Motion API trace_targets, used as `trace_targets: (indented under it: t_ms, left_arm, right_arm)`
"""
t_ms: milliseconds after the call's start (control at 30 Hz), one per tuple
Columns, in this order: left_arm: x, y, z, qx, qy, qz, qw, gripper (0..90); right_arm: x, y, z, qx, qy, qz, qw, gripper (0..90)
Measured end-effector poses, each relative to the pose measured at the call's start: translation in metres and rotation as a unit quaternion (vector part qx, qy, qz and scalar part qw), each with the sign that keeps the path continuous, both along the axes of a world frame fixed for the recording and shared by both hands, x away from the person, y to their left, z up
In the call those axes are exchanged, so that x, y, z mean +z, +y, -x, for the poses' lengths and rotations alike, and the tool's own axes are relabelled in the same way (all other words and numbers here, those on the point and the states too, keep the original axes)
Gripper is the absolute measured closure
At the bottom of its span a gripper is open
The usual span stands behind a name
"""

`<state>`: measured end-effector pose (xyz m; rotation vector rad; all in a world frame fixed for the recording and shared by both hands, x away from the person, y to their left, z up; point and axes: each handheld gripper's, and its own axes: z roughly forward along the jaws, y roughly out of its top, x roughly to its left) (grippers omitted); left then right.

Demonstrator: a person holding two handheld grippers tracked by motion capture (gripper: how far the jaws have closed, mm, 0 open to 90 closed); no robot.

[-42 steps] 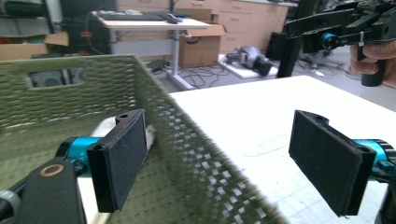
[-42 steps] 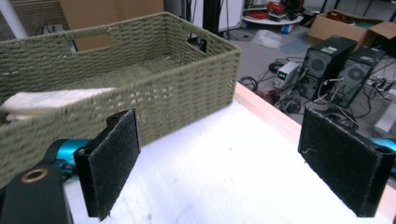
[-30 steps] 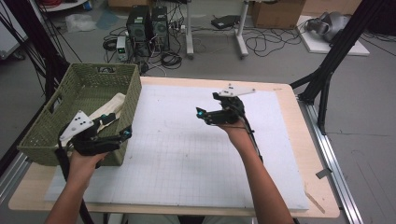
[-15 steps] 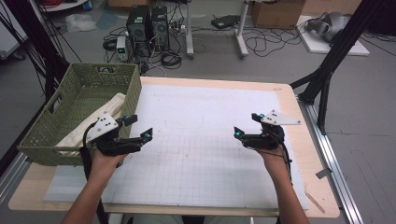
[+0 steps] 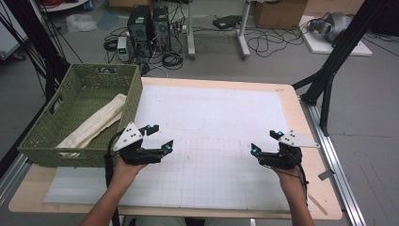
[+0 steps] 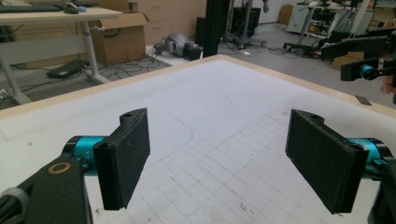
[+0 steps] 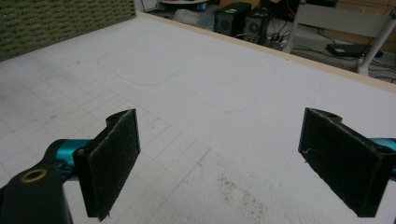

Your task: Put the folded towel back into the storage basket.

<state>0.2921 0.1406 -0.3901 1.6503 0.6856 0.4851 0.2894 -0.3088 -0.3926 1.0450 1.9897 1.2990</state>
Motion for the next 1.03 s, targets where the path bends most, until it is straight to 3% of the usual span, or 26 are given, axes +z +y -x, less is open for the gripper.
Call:
trace_targets:
  t_ms: [467,1033]
  left_arm:
    - [-0.011,-0.001,0.0,0.003,0.013,-0.013,0.9998,22.3]
    - [-0.012,-0.001,-0.001,0.006,0.011,-0.017,0.9998,22.3]
  right_arm:
    - [-0.002,0.001,0.004,-0.006,-0.003,0.004,1.0,12.0]
    - [-0.003,0.002,0.004,-0.001,-0.001,0.003,1.0,11.9]
